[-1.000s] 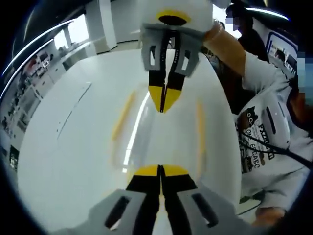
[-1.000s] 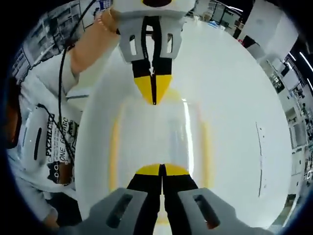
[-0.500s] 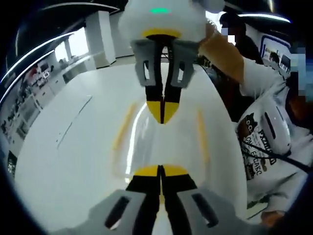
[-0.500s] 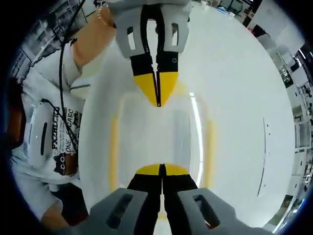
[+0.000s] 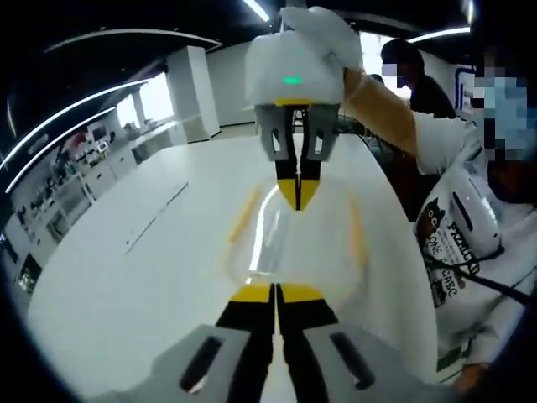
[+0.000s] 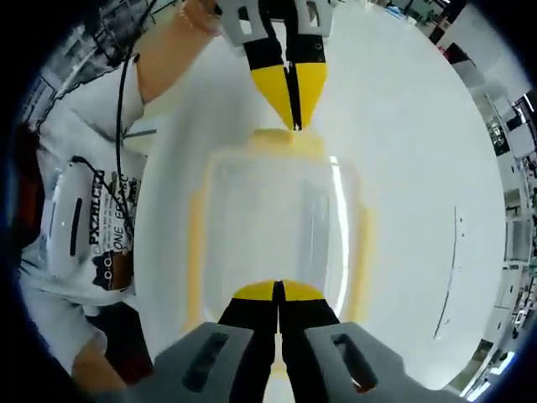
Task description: Snap each plastic latch of the storage box into its locked position after aligning the lid with the box until every specified latch is closed and the lid sits flush.
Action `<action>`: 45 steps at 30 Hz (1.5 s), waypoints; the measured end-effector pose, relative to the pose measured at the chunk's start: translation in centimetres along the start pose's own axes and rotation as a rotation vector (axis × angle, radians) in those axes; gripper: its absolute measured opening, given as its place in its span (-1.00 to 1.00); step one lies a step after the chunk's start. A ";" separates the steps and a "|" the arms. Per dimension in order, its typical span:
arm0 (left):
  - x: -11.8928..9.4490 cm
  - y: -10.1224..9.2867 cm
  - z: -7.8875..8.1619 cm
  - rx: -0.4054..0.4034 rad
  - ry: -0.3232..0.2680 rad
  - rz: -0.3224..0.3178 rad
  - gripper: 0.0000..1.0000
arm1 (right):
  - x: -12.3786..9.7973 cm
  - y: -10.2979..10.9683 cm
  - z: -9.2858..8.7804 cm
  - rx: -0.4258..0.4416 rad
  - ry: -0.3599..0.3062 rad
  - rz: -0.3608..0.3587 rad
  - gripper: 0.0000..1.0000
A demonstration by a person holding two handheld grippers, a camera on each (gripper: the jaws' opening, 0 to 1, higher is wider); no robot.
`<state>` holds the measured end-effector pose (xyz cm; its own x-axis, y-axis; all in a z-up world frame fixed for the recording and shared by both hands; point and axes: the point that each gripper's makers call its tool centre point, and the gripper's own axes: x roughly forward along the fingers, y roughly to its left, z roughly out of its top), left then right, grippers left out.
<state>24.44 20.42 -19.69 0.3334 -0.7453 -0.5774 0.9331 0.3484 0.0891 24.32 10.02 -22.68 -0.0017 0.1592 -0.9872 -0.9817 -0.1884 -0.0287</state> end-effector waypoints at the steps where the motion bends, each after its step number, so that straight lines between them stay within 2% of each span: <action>1: 0.0 0.1 -0.3 -0.006 0.003 0.003 -1.00 | 0.0 0.0 0.0 -0.005 0.004 -0.002 -1.00; 7: 0.7 -1.0 -1.2 -0.020 -0.003 -0.023 -1.00 | -0.1 0.0 0.1 -0.018 0.021 -0.012 -1.00; 19: 1.5 -0.9 -2.4 -0.069 -0.042 -0.050 -1.00 | -0.2 0.2 -0.1 -0.020 0.023 -0.013 -1.00; 27: 2.5 -0.8 -2.4 -0.062 -0.072 -0.064 -1.00 | -0.4 0.1 -0.4 -0.028 0.021 -0.011 -1.00; 29: 2.8 -0.9 -2.2 -0.031 -0.116 -0.072 -1.00 | -0.5 0.1 -0.5 -0.036 0.021 -0.010 -1.00; 35: 2.6 -0.5 -2.2 -0.039 -0.213 -0.093 -1.00 | -0.6 -0.2 -0.7 -0.034 0.017 -0.003 -1.00; 40: 2.7 -0.4 -2.0 -0.034 -0.239 -0.103 -1.00 | -0.6 -0.3 -0.7 -0.018 0.018 -0.004 -1.00; 45: 2.9 -0.3 -1.9 -0.016 -0.235 -0.091 -1.00 | -0.5 -0.3 -0.9 0.000 0.024 -0.012 -1.00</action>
<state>24.88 19.21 -22.89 0.2723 -0.8852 -0.3773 0.9590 0.2815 0.0315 24.82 9.16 -22.28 0.0149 0.1377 -0.9904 -0.9815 -0.1870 -0.0408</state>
